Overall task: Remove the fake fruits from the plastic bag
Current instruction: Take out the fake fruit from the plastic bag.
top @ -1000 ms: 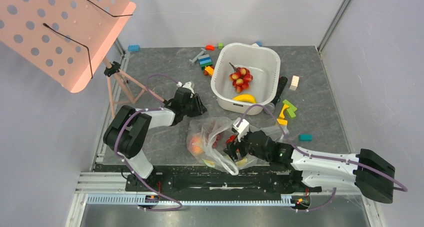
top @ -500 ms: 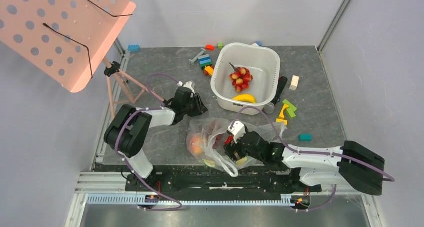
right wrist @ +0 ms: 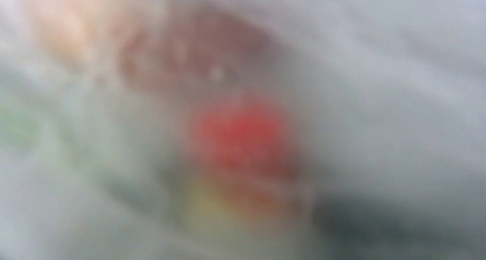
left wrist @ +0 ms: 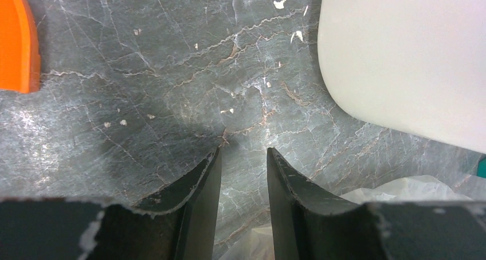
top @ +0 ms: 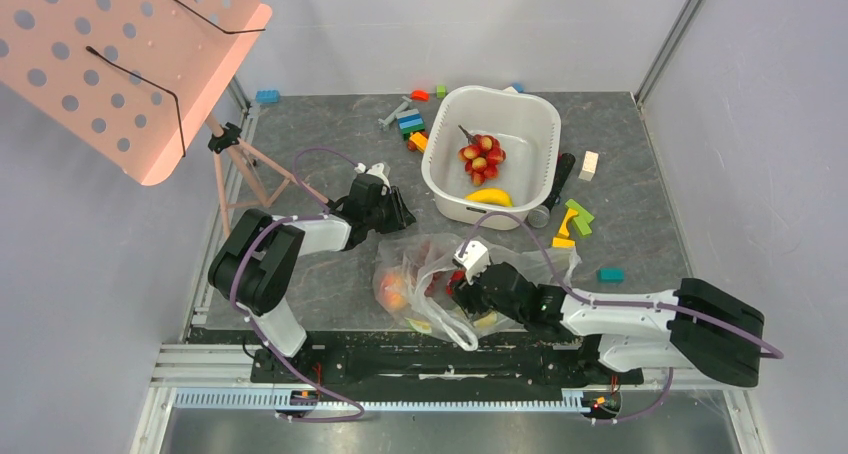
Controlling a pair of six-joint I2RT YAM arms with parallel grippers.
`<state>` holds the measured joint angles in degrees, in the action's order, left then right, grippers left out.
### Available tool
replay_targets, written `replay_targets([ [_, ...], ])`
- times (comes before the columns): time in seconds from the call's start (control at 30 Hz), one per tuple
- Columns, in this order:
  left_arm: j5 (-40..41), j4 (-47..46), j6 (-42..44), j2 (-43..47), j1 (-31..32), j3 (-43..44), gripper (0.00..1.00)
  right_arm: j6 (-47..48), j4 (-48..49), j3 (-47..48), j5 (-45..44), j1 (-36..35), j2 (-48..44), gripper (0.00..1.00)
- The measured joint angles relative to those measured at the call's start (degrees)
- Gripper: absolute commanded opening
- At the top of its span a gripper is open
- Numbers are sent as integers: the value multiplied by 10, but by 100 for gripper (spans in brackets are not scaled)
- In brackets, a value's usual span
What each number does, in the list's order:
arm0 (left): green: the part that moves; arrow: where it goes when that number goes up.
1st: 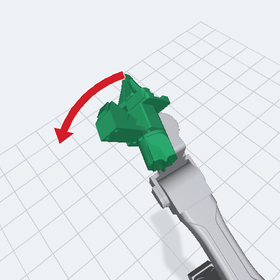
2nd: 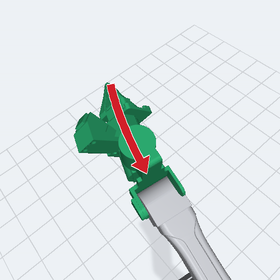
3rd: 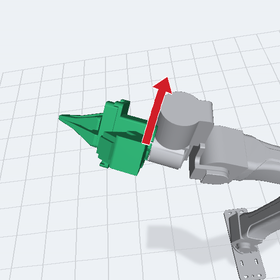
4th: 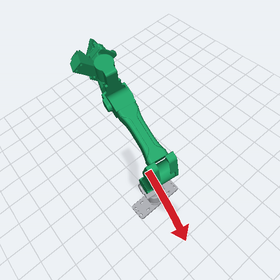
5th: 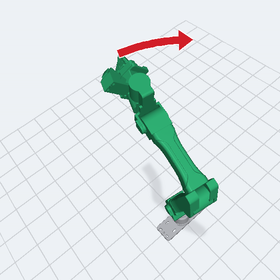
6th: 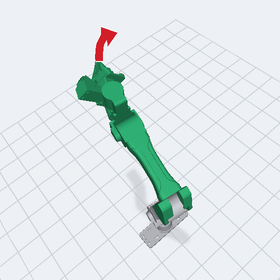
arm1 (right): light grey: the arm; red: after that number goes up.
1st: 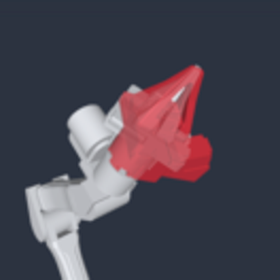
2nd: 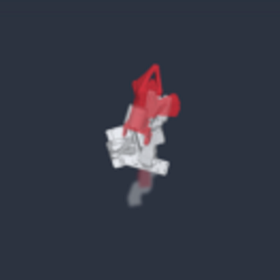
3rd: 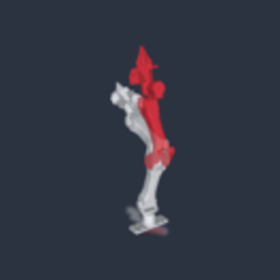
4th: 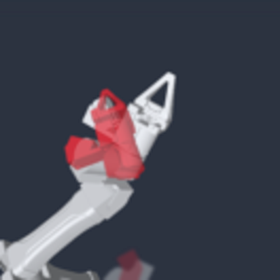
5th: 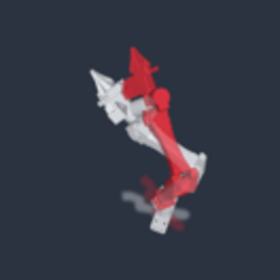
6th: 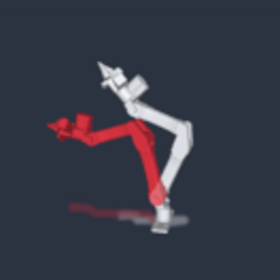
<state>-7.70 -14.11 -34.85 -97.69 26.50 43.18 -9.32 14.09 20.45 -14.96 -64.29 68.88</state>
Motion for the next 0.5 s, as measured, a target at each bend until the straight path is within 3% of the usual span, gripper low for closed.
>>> replay_targets([
  [0.5, -2, -2, 0, -1, 0, 1, 42, -1, -80, 1, 39, 0, -189, 56],
])
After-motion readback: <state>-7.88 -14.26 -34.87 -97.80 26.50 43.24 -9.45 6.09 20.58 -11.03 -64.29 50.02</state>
